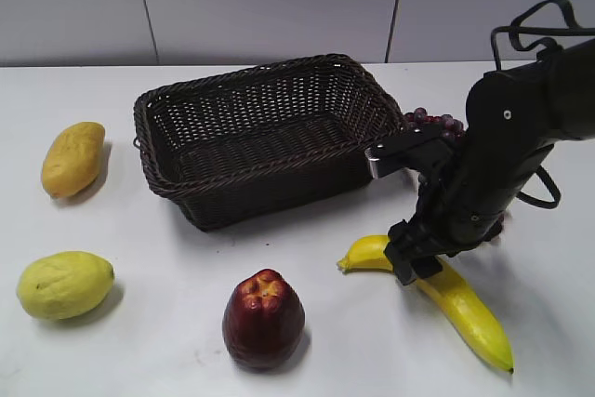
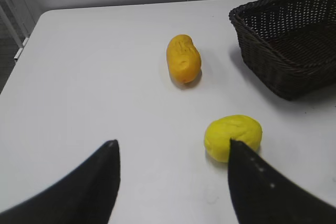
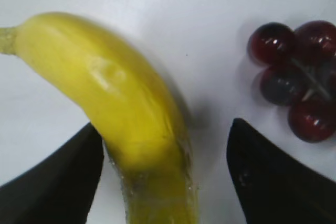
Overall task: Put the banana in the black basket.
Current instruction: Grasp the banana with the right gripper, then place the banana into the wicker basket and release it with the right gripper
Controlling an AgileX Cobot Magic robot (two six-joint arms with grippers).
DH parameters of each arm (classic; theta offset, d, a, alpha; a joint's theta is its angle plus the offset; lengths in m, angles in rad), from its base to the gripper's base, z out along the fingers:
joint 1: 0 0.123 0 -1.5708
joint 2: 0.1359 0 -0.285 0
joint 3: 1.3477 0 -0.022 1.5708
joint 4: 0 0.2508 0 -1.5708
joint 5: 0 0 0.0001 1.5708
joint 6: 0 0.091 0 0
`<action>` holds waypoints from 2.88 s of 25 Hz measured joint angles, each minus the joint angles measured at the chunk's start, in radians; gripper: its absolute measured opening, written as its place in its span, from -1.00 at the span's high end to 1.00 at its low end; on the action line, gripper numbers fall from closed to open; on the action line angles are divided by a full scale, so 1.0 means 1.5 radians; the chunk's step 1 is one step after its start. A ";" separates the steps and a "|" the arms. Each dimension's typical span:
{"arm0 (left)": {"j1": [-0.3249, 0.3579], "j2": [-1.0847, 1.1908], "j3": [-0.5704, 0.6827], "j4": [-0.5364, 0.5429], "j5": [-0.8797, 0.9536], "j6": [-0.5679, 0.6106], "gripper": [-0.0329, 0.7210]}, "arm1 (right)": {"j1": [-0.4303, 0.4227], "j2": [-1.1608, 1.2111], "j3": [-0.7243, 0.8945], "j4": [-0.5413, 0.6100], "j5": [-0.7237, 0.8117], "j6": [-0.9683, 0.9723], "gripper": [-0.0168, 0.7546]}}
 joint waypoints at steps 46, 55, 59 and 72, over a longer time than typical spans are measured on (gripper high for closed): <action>0.000 0.000 0.000 0.000 0.000 0.000 -0.36 | 0.051 0.101 -0.443 0.033 -0.097 -0.466 0.05; 0.000 0.000 0.000 0.000 0.000 0.000 -0.36 | 0.074 0.201 -0.443 0.033 -0.134 -0.507 -0.04; 0.000 0.000 0.000 0.000 0.000 0.000 -0.36 | 0.079 0.203 -0.443 0.039 -0.130 -0.507 -0.48; 0.000 0.000 0.000 0.000 0.000 0.000 -0.36 | 0.068 0.050 -0.443 0.006 0.076 -0.173 -0.58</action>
